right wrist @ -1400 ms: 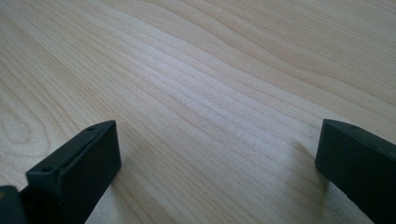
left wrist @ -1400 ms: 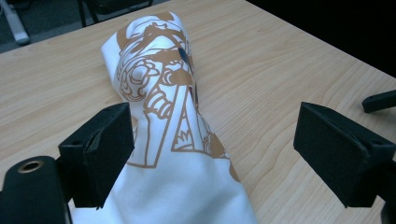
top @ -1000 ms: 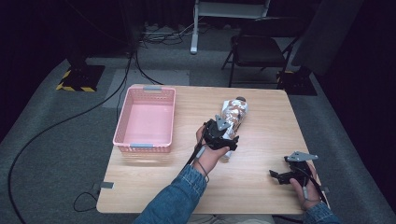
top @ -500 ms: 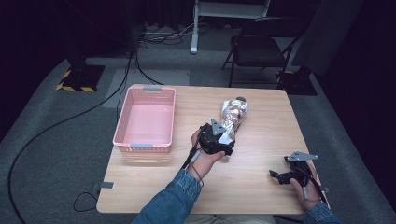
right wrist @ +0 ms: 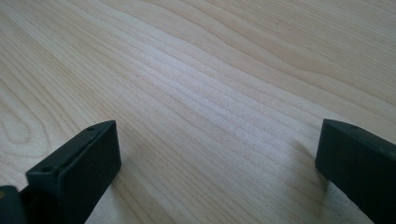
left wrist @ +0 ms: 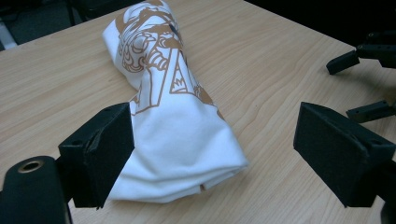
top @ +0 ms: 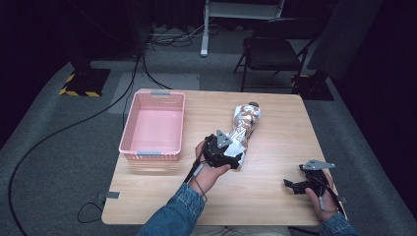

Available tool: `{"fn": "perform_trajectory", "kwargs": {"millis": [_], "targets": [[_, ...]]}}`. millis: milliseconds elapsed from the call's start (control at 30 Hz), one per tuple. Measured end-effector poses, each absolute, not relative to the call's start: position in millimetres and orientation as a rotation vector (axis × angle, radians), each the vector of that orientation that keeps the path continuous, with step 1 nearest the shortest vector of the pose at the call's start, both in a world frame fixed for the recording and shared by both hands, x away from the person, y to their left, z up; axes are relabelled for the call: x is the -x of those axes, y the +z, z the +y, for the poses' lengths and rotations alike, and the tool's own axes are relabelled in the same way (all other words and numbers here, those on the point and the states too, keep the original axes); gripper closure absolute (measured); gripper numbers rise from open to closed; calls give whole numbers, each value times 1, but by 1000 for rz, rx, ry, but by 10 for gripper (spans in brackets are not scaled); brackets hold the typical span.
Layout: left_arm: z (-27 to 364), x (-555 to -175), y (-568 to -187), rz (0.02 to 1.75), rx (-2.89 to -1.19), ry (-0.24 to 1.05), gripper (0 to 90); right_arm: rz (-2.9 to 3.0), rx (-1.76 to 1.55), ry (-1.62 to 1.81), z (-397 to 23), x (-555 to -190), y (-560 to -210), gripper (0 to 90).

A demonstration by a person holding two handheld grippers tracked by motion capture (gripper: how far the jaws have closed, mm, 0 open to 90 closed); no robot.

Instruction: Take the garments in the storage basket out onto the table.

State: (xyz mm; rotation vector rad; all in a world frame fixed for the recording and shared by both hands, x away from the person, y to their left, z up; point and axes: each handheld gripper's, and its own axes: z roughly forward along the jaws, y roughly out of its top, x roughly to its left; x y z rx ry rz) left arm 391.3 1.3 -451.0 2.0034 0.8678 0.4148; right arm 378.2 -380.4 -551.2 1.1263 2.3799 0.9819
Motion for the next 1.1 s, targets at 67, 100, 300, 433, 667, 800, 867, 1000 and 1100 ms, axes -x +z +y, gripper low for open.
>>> {"fn": "perform_trajectory", "kwargs": {"millis": [67,100,300,433,667,800,867,1000,1100], "targets": [[3,-390,-452,862,-2010,414,121,2380,-1127,982,-380,-378,-551,1],[5,-388,-453,863,-2009,418,121,2380,-1127,982,-380,-378,-551,1],[18,-382,-456,875,-2015,442,121,2380,-1127,982,-380,-378,-551,0],[23,-379,-458,885,-2016,444,121,2380,-1127,982,-380,-378,-551,0],[34,-373,-460,892,-2017,457,121,2380,-1126,982,-380,-378,-551,0],[39,-370,-462,896,-2024,484,121,2382,-1125,982,-380,-378,-551,0],[40,-369,-462,896,-2026,492,121,2381,-1125,981,-380,-378,-551,0],[43,-366,-462,895,-2030,504,121,2382,-1125,981,-380,-378,-551,0],[45,-363,-463,892,-2037,507,122,2381,-1124,981,-380,-378,-551,1]]}}
